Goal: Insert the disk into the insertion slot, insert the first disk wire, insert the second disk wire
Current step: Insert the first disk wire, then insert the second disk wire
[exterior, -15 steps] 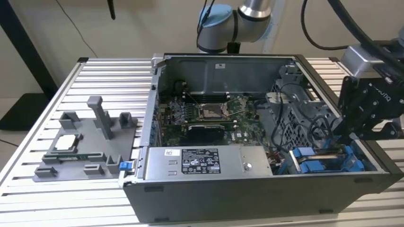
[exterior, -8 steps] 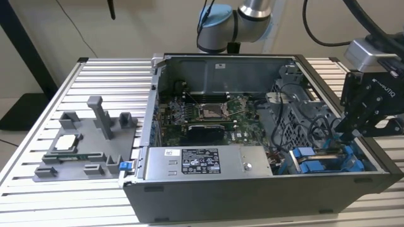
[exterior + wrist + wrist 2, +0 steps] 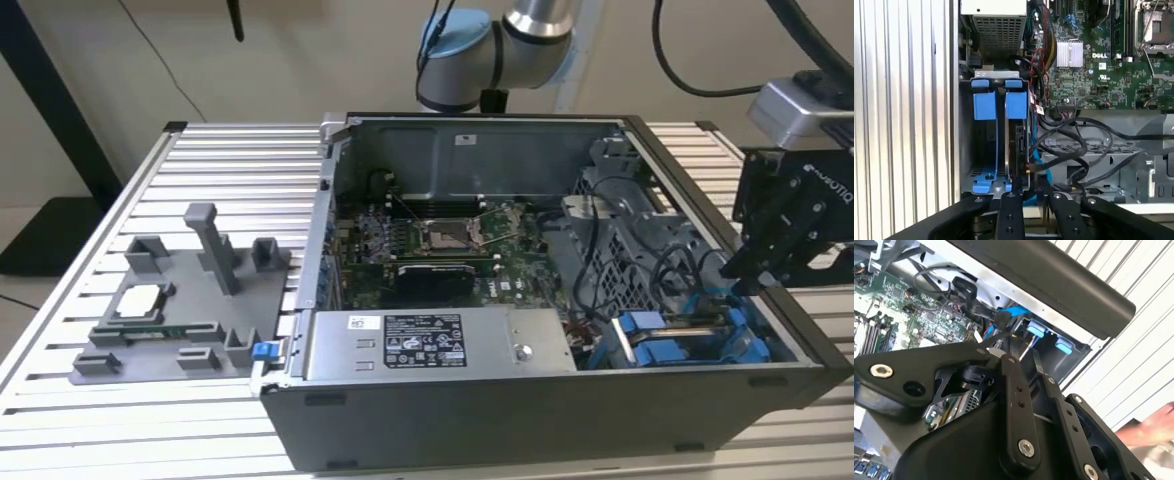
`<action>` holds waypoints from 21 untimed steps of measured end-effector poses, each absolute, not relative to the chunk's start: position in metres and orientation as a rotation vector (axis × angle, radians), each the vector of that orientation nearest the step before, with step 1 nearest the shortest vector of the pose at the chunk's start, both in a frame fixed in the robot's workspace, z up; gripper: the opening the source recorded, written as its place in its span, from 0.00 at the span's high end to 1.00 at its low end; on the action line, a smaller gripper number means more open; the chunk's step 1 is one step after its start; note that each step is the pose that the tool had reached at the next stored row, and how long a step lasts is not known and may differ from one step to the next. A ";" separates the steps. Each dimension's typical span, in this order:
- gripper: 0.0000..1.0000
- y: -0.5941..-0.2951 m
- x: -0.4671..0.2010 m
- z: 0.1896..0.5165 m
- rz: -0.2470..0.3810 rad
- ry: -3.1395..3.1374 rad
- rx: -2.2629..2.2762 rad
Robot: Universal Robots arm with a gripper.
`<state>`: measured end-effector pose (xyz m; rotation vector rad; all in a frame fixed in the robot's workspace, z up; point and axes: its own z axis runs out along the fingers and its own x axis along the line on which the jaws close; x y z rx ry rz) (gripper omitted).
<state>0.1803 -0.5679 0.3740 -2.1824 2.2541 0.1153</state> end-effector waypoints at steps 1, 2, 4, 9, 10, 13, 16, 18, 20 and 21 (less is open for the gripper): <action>0.00 -0.568 0.181 0.378 0.117 2.255 -2.183; 0.00 -0.568 0.181 0.381 0.119 2.255 -2.183; 0.00 -0.567 0.183 0.383 0.121 2.256 -2.184; 0.00 -0.565 0.200 0.383 0.122 2.255 -2.184; 0.00 -0.564 0.202 0.382 0.122 2.255 -2.184; 0.00 -0.562 0.202 0.381 0.124 2.255 -2.184; 0.00 -0.558 0.202 0.379 0.129 2.254 -2.183; 0.00 -0.557 0.202 0.378 0.141 2.249 -2.178; 0.00 -0.556 0.202 0.377 0.157 2.241 -2.172; 0.00 -0.556 0.202 0.377 0.160 2.239 -2.170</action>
